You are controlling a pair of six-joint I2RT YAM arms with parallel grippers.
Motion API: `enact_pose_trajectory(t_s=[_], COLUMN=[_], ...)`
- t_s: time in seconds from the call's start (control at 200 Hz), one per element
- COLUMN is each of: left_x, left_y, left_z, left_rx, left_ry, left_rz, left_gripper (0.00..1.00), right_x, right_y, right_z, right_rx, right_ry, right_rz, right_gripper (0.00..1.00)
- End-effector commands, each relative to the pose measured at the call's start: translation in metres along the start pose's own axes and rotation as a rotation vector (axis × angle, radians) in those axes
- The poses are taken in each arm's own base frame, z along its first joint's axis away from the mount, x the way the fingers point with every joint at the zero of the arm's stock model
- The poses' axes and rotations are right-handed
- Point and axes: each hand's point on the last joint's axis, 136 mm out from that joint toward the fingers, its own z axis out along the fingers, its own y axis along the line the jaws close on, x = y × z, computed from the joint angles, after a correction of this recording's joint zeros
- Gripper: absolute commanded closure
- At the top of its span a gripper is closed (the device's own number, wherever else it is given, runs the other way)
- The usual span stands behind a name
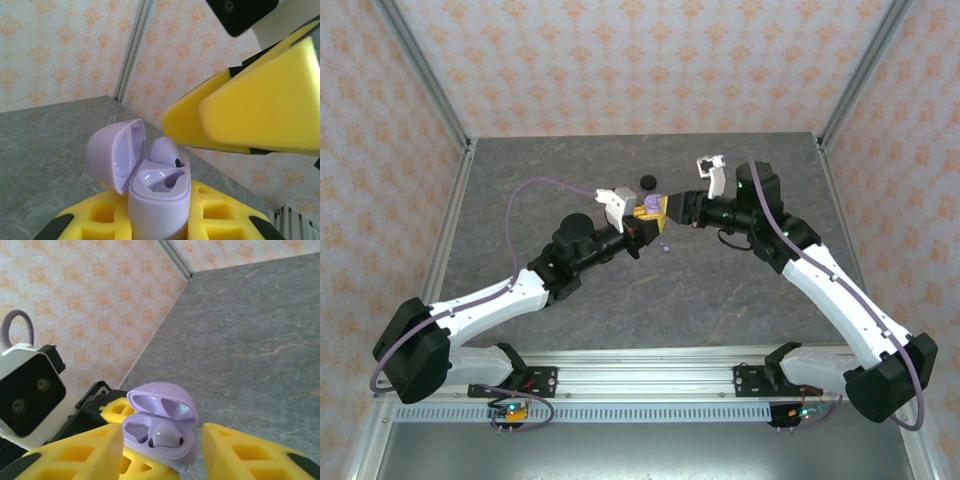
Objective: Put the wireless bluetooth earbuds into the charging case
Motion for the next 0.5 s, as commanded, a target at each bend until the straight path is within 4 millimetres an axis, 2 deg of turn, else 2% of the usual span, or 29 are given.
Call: enact_pose_trajectory(t_s=[0.0, 0.115, 0.295, 0.325, 0.496], left_x=[-0.019, -0.012, -0.003, -0.002, 0.0], left_y=[-0.004, -0.001, 0.002, 0.002, 0.001], left_z=[-0.005, -0.01, -0.025, -0.028, -0.044], left_rx=[-0.021, -0.042, -0.068, -0.069, -0.08], left_ry=[-0.025, 0.01, 0.06, 0.064, 0.096], left_rz=[0.051, 0.074, 0.111, 0.116, 0.149], left_gripper=[0.89, 0.89, 0.89, 0.89, 0.88], right_x=[-0.01, -0.011, 0.008, 0.017, 0.045], right_y=[-0.014, -0.044, -0.091, -0.101, -0.132], right_z=[-0.013, -0.021, -0.023, -0.016, 0.01], right_rx=[0.13, 0.3, 0.537, 0.564, 0.618], right_ry=[-0.067, -0.094, -0.015, 0.03, 0.155], right_rz=[-0.014, 0.017, 0.071, 0.08, 0.117], right_gripper=[0.52, 0.51, 0.51, 0.51, 0.51])
